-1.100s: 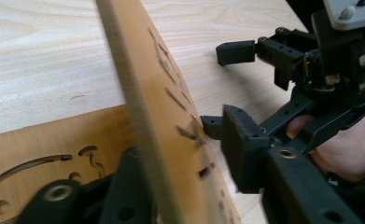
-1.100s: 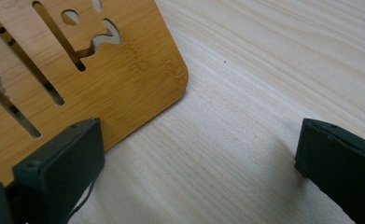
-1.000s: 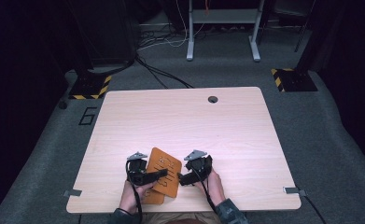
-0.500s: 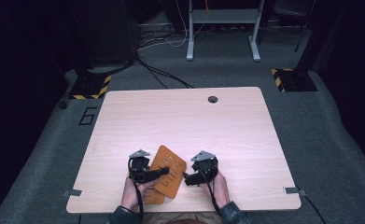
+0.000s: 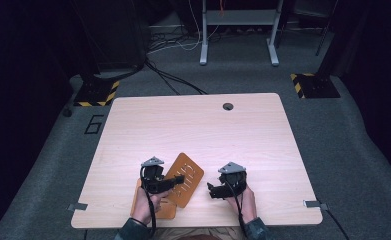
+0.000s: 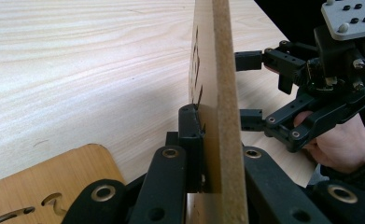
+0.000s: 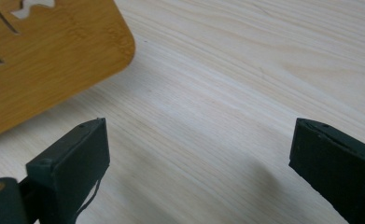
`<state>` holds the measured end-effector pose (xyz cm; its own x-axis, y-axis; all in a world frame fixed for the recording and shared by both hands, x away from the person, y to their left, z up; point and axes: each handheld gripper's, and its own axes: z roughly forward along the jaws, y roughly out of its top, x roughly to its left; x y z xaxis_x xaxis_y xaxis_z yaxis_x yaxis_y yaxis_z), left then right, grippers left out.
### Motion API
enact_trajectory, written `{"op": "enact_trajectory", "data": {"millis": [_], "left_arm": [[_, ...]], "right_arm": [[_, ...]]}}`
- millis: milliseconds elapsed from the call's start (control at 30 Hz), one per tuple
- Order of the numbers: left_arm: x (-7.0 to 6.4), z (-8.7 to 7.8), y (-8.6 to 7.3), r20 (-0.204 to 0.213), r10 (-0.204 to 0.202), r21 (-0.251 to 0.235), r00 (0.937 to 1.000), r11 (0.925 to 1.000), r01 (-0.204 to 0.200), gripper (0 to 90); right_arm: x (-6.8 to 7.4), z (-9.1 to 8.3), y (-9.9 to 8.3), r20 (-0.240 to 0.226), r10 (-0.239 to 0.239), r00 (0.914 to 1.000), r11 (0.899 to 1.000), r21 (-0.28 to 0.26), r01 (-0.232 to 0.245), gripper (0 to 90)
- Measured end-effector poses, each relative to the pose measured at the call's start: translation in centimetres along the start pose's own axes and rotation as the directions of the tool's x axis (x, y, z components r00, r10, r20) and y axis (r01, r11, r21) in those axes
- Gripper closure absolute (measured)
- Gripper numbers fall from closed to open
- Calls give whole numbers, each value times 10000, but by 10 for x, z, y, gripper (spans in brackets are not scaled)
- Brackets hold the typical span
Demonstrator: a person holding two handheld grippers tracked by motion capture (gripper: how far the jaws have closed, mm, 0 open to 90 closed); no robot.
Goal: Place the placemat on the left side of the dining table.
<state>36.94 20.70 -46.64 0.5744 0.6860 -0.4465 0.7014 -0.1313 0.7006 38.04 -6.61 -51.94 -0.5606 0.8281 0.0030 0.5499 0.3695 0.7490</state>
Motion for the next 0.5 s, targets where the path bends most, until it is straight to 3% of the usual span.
{"op": "enact_trajectory", "data": {"millis": [367, 500], "left_arm": [[1, -7, 7, -89, 58, -234, 9999, 9997, -60, 861], [3, -12, 11, -202, 4, -364, 9998, 9993, -11, 860]], "right_arm": [[-26, -19, -12, 497, 395, 9980, 9992, -76, -392, 11], [-47, -32, -21, 964, 814, 9920, 9967, -93, -809, 0]]}}
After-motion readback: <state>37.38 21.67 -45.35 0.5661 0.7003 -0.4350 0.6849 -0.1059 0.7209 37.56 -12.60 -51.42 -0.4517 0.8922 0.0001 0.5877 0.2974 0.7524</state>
